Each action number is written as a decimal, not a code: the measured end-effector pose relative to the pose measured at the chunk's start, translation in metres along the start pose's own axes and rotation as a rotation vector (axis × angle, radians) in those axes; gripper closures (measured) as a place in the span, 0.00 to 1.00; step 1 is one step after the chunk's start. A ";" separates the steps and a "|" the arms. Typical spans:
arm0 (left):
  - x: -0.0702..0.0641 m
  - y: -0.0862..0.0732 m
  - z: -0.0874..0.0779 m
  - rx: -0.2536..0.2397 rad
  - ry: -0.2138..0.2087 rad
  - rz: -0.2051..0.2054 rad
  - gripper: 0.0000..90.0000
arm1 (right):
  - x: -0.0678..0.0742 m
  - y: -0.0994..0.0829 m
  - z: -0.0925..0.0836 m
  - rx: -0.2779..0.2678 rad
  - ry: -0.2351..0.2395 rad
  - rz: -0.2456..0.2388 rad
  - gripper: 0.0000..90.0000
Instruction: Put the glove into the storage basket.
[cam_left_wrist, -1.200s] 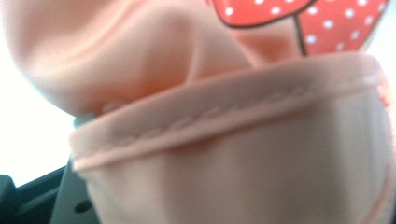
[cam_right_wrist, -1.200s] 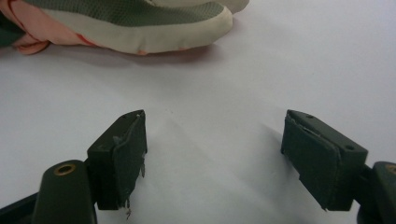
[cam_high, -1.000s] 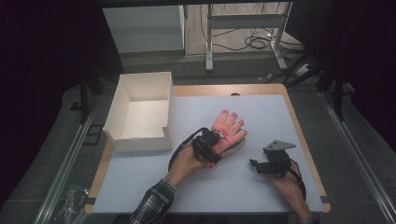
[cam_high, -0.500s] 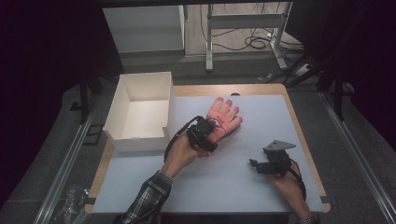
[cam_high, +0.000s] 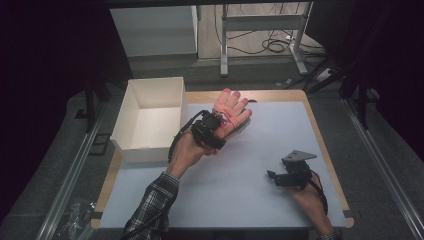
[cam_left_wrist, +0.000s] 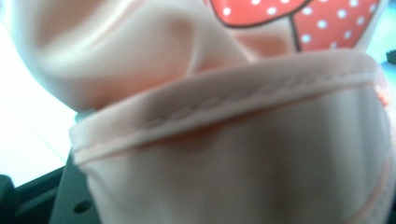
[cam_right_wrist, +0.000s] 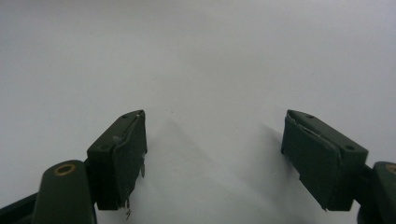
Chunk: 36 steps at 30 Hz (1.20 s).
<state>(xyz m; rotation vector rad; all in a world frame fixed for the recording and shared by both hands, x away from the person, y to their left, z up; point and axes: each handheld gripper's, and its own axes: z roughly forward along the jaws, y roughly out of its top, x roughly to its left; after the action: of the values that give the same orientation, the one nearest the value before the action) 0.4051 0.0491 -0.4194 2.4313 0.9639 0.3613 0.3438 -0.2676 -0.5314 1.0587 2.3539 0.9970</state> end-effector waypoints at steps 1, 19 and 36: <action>0.003 0.001 -0.003 0.005 0.007 -0.001 0.40 | 0.000 0.000 0.000 0.000 0.000 0.000 0.25; 0.063 0.018 -0.049 -0.005 0.135 -0.180 0.40 | 0.000 0.000 0.000 -0.001 -0.001 0.001 0.25; 0.119 -0.013 -0.079 -0.001 0.259 -0.342 0.39 | 0.000 0.000 0.000 -0.002 -0.002 -0.001 0.25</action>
<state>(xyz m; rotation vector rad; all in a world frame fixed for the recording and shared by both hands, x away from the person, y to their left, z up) 0.4501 0.1673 -0.3530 2.1971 1.4621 0.5592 0.3439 -0.2675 -0.5315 1.0571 2.3515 0.9976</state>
